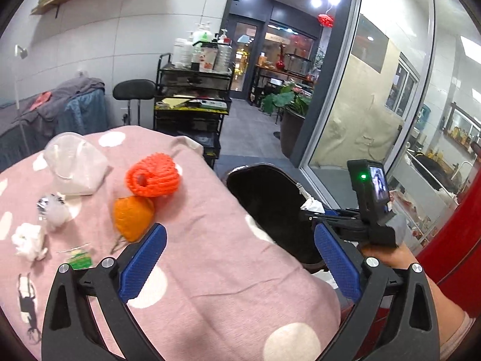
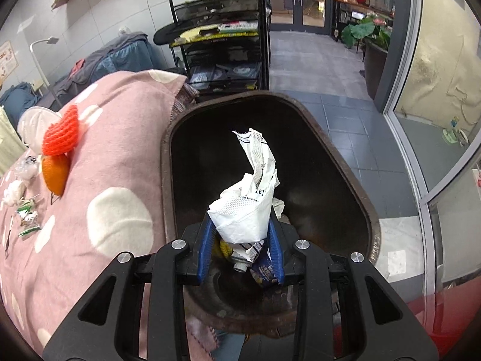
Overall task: Collect trash
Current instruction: 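Lower the white paper wrapper into the bin and open the right tool, then grasp the green snack wrapper with the right tool while the left tool grasps the white tissue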
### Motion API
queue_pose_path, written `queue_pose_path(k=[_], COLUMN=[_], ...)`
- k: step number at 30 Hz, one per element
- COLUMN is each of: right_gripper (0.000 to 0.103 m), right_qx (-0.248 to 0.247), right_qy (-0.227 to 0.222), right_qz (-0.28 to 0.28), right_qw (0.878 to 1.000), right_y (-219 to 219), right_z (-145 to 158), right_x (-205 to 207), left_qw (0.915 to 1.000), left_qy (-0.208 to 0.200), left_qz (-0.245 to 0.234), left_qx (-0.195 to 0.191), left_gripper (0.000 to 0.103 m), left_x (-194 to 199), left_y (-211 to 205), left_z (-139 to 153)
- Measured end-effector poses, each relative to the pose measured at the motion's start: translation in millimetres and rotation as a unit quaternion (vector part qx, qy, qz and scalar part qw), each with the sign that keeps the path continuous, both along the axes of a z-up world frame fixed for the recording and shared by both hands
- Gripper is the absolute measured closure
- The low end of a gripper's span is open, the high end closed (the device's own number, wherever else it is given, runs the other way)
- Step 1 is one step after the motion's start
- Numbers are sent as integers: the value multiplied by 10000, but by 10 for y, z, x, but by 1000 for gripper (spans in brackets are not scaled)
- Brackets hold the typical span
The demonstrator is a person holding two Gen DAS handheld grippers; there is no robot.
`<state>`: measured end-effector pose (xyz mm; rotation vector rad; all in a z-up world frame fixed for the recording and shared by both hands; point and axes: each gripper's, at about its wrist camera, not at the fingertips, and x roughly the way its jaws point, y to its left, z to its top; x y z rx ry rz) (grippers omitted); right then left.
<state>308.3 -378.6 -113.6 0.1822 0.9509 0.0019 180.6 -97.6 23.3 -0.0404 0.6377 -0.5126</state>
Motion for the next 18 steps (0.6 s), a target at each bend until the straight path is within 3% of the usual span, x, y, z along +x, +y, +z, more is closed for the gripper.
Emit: queue_pose_path(k=[7, 9, 11, 18], right_gripper=[69, 62, 39, 34], right_qx=[-186, -190, -277, -518], right_qy=[551, 630, 670, 409], right_qz=[41, 12, 10, -166], right_qw=[9983, 9978, 9974, 9977], right_y=[19, 17, 20, 9], right_z=[-179, -215, -240, -153], right_x=[301, 349, 378, 308], left_qw=[9999, 9994, 9992, 9968], left_qy=[-11, -20, -14, -95], left_qz=[129, 295, 339, 760], left_qx=[50, 152, 199, 208], left_gripper=[6, 6, 6, 6], left_x=[-96, -112, -131, -227], left_y=[242, 298, 352, 657], left_z=[45, 46, 30, -15])
